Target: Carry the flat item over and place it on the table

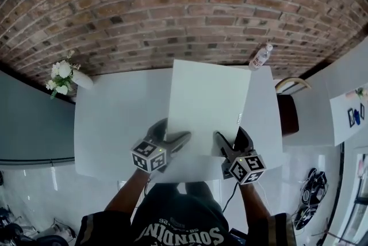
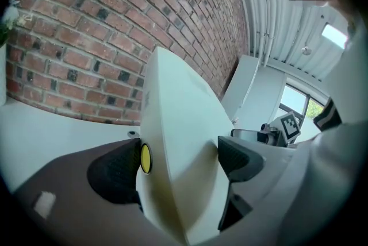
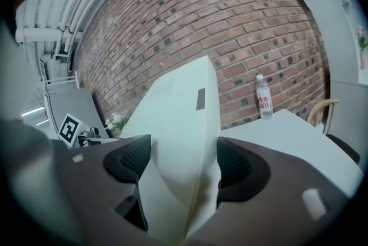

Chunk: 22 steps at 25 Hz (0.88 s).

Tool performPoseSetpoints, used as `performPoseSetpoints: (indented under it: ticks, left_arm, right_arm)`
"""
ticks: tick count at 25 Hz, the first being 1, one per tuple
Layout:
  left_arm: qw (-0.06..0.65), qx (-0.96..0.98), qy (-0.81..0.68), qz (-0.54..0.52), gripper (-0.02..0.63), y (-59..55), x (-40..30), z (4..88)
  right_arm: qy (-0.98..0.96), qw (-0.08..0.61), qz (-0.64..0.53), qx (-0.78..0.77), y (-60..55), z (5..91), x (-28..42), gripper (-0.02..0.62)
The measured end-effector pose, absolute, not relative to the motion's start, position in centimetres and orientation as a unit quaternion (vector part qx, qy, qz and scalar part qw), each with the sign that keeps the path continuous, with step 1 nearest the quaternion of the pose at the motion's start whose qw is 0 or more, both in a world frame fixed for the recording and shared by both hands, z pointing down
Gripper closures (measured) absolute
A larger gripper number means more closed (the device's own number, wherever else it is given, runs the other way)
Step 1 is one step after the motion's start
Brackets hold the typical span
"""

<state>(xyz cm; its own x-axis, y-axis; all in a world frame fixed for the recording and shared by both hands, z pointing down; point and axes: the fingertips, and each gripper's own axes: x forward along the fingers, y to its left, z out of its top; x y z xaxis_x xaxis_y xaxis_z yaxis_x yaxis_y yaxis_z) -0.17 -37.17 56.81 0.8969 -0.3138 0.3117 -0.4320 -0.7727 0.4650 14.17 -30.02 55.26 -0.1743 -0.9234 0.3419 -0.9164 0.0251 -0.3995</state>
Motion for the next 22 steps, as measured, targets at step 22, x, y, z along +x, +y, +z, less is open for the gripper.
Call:
performPoseSetpoints:
  ticks: [22]
  left_arm:
    - [0.358, 0.893, -0.225, 0.155, 0.184, -33.6, -0.8, 66.3]
  right_arm:
    - [0.703, -0.040, -0.347, -0.619, -27.9, 64.2, 14.2, 0.245]
